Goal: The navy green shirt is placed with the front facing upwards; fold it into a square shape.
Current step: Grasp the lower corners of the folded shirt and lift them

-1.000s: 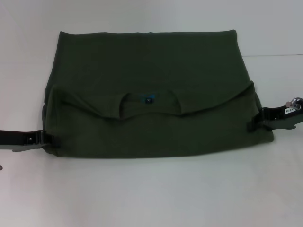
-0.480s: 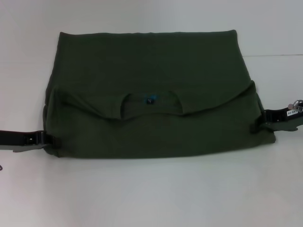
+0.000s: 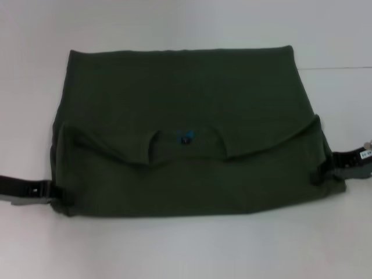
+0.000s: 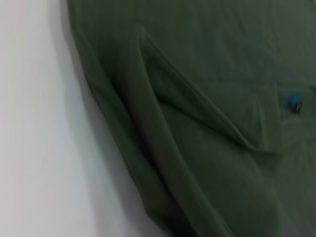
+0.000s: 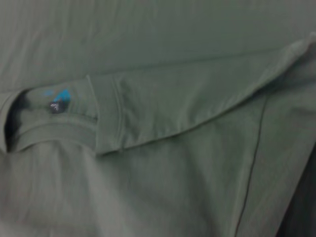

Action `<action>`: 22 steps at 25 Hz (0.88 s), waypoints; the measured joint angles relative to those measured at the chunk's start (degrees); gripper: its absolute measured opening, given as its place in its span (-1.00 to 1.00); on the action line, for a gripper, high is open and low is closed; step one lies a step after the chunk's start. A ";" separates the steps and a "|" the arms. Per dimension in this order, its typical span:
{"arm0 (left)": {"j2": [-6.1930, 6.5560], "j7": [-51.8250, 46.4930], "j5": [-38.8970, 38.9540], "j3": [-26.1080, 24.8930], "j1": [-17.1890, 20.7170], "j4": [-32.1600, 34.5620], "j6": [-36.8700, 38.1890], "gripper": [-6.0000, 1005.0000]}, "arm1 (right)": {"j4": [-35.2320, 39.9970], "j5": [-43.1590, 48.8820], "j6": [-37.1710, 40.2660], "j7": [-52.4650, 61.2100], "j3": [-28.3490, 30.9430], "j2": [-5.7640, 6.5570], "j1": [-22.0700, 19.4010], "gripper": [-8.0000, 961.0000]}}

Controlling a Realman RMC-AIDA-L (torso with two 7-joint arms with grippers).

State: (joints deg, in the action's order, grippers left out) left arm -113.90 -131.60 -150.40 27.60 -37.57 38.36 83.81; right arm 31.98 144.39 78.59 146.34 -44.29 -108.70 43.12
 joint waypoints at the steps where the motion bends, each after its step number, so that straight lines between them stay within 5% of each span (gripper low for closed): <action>1: 0.11 -0.08 -0.97 -0.06 -0.05 0.38 1.68 -0.81 | 0.42 0.01 1.85 -0.01 0.00 0.14 -0.35 -0.84; 11: 0.65 0.17 -8.21 0.53 -1.11 2.46 17.39 -0.81 | 2.29 3.80 14.09 -0.87 -0.18 0.52 -2.54 -0.83; 22: 0.28 0.30 -9.34 3.95 -2.00 2.09 23.44 -0.81 | 2.21 9.88 19.93 -3.37 -0.31 0.30 -2.84 -0.84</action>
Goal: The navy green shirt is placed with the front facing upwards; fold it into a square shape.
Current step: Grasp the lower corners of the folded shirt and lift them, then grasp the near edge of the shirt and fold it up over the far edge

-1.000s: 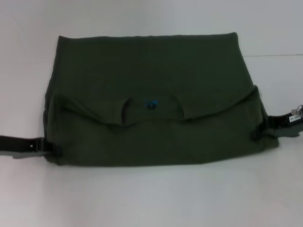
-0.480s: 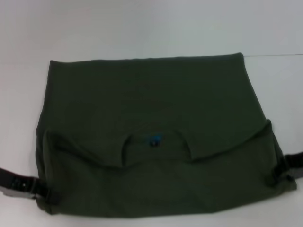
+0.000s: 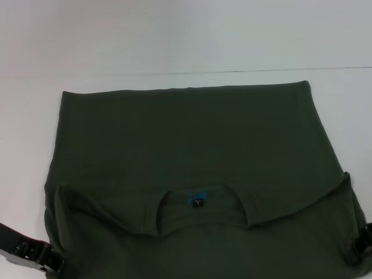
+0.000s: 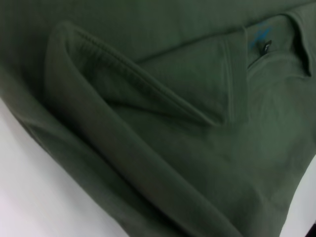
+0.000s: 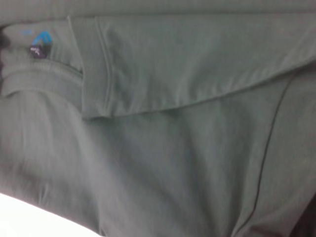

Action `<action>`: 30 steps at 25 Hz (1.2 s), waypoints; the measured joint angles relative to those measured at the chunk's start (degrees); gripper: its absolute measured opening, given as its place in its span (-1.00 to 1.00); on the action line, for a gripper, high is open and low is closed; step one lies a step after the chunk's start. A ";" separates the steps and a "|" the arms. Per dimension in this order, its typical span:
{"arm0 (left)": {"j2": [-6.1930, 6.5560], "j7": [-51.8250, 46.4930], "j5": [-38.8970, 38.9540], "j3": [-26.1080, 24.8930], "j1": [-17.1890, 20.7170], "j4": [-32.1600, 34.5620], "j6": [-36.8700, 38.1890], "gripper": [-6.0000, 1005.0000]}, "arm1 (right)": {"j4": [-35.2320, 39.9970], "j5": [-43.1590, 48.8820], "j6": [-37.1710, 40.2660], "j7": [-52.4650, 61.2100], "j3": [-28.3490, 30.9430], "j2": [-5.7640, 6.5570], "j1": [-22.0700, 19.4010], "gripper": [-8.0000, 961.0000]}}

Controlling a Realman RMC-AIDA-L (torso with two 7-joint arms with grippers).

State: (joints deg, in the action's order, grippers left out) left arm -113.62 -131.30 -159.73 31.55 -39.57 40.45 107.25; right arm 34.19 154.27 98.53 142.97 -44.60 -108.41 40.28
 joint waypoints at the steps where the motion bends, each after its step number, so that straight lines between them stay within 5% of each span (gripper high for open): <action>1: 0.04 0.02 0.06 -0.06 -0.03 0.00 0.19 -0.81 | 0.00 0.05 0.31 -0.39 -0.02 -0.01 -0.07 -0.84; 10: 0.84 3.03 3.50 -4.57 -0.40 0.16 2.81 -0.81 | 0.07 -0.45 3.10 -4.36 6.92 0.56 -0.29 -0.84; 23: 3.41 7.76 5.14 -19.66 0.14 0.55 4.41 -0.82 | 0.09 -7.29 4.51 -7.41 20.81 4.67 -3.63 -0.84; 30: 3.49 8.07 7.16 -25.72 1.79 -0.06 -0.95 -0.82 | -0.61 -13.31 -0.37 -7.61 23.61 4.74 -6.45 -0.84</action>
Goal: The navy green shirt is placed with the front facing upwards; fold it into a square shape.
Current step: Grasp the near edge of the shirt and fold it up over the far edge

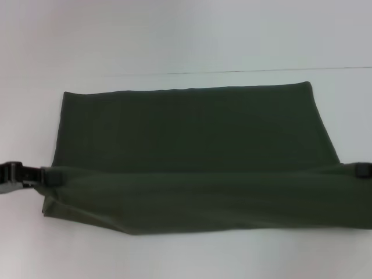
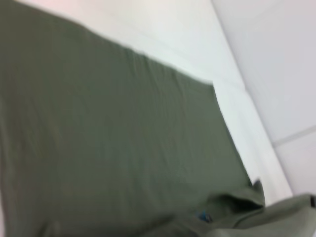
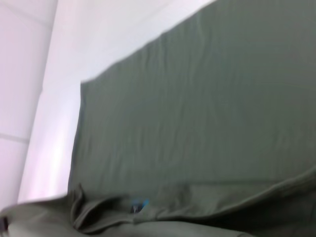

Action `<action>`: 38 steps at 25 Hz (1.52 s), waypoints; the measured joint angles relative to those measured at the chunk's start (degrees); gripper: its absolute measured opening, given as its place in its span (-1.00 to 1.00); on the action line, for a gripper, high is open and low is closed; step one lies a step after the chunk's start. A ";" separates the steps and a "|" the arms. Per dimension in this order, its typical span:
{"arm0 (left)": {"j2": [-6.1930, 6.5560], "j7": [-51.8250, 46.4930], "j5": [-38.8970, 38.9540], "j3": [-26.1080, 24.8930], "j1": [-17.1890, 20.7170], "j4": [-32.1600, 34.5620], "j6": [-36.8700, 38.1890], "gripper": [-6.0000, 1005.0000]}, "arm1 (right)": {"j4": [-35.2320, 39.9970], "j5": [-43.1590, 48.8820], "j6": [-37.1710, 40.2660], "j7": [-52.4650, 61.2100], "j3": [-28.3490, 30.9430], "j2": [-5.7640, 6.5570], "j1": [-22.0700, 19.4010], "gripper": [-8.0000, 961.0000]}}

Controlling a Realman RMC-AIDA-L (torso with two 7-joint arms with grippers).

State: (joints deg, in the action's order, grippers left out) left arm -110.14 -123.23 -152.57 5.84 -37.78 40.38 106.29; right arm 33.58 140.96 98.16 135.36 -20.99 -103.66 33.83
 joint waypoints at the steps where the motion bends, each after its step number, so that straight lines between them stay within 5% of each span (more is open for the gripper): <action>1: 0.00 0.00 1.14 -0.28 0.47 -0.13 -0.74 -0.82 | -0.10 -0.90 -0.83 -0.04 0.09 -0.12 -0.35 -0.84; 18: -2.22 1.52 12.75 -1.25 3.26 -5.29 -13.20 -0.82 | -1.71 -14.39 -16.06 -3.64 0.27 -5.71 -2.07 -0.84; 26: -3.25 2.64 17.26 -1.19 2.94 -7.04 -18.84 -0.82 | -1.89 -20.75 -23.01 -5.40 -0.08 -7.09 -1.72 -0.84; 34: -5.79 6.29 21.55 -1.10 1.73 -9.22 -26.48 -0.82 | -5.08 -26.26 -30.11 -9.57 -0.13 -8.05 -0.35 -0.84; 38: -7.00 7.83 23.81 -1.09 1.17 -9.41 -29.76 -0.82 | -5.43 -29.36 -33.64 -12.30 -0.25 -9.51 0.63 -0.84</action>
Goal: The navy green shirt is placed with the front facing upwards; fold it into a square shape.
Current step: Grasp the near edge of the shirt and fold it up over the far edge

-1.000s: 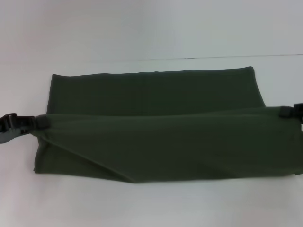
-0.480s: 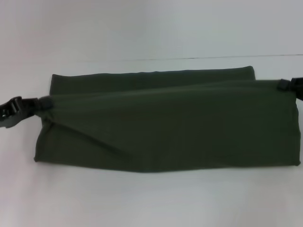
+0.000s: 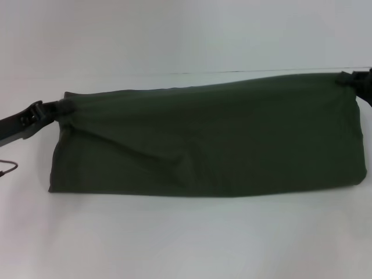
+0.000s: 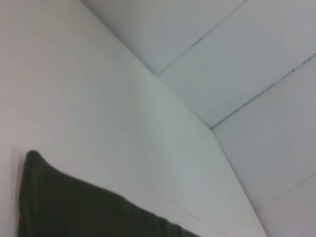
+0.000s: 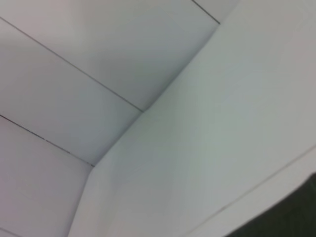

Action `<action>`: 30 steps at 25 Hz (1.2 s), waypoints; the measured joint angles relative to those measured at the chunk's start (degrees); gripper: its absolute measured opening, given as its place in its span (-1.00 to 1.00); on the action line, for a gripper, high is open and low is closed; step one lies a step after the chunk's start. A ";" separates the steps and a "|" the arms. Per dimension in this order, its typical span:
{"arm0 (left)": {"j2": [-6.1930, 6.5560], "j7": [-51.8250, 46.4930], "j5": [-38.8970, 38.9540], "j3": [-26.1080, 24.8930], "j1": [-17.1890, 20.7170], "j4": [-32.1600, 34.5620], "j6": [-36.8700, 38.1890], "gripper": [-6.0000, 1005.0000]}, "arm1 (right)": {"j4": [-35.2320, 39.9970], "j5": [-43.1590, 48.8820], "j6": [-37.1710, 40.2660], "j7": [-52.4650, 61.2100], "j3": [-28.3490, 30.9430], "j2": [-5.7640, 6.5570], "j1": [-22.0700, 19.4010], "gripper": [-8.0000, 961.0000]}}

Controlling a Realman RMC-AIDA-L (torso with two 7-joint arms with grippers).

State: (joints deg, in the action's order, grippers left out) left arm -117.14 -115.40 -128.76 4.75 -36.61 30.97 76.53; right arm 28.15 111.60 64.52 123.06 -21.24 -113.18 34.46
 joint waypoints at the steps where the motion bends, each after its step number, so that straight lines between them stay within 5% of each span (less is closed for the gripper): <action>1: -0.19 0.32 0.40 -0.01 -0.12 -0.10 -0.46 -0.81 | -0.02 -0.52 -0.53 -0.49 -0.05 -0.30 0.20 -0.84; 14: -4.58 6.88 7.35 0.70 -2.67 -0.74 -9.40 -0.80 | -0.82 -1.49 -10.57 -6.03 0.03 -4.46 3.98 -0.84; 30: -5.78 13.33 15.21 0.98 -5.21 -6.05 -19.82 -0.77 | -3.02 -5.83 -17.67 -11.94 -0.06 -5.65 4.98 -0.84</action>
State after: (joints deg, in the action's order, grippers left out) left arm -122.92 -102.07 -113.55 5.73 -41.83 24.92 56.71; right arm 25.14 105.77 46.85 111.12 -21.30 -118.82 39.44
